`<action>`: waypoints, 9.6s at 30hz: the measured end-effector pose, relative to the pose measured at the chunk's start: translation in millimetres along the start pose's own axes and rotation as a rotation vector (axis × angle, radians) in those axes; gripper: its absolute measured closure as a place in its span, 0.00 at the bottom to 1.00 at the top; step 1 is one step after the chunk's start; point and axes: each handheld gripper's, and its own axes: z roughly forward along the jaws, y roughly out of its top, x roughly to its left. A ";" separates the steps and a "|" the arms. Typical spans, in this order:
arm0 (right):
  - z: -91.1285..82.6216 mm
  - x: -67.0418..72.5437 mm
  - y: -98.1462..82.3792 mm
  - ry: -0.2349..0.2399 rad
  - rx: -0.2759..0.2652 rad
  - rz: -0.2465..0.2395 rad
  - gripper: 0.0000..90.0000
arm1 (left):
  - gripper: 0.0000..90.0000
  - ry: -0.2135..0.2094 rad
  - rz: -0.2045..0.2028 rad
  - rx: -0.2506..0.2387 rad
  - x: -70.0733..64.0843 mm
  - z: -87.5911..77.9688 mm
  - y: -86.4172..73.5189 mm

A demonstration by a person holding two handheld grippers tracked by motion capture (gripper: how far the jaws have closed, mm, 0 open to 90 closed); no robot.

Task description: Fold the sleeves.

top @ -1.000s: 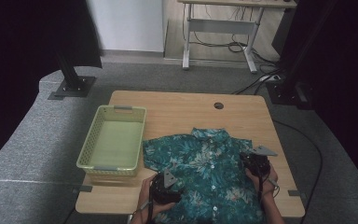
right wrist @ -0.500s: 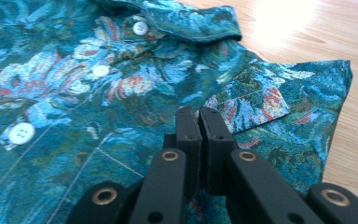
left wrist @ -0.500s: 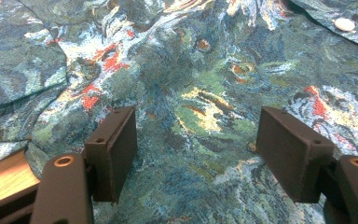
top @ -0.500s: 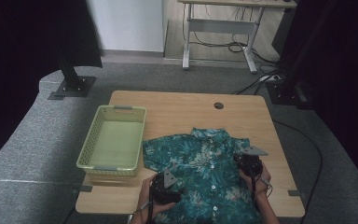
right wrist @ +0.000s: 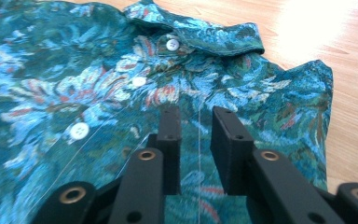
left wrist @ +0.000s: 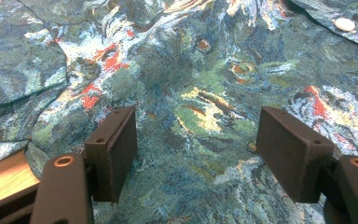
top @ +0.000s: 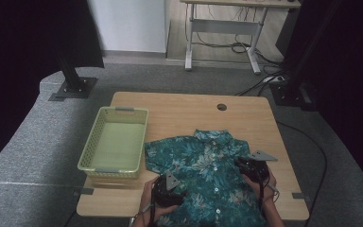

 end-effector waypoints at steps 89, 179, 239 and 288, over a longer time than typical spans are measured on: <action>-52.3 -2.6 -68.0 -0.045 0.118 0.008 0.42 | 0.31 0.044 -0.157 -0.030 44.7 -4.6 25.6; -71.9 -20.5 -80.6 -0.127 0.121 0.076 0.41 | 0.48 0.248 -0.260 0.045 84.5 58.0 59.4; -76.0 -15.1 -73.7 -0.034 0.089 0.038 0.41 | 0.99 0.107 -0.270 -0.060 89.9 14.5 84.0; -60.7 2.3 -72.9 -0.010 0.132 -0.031 0.38 | 0.99 0.076 -0.221 -0.048 68.7 18.6 100.3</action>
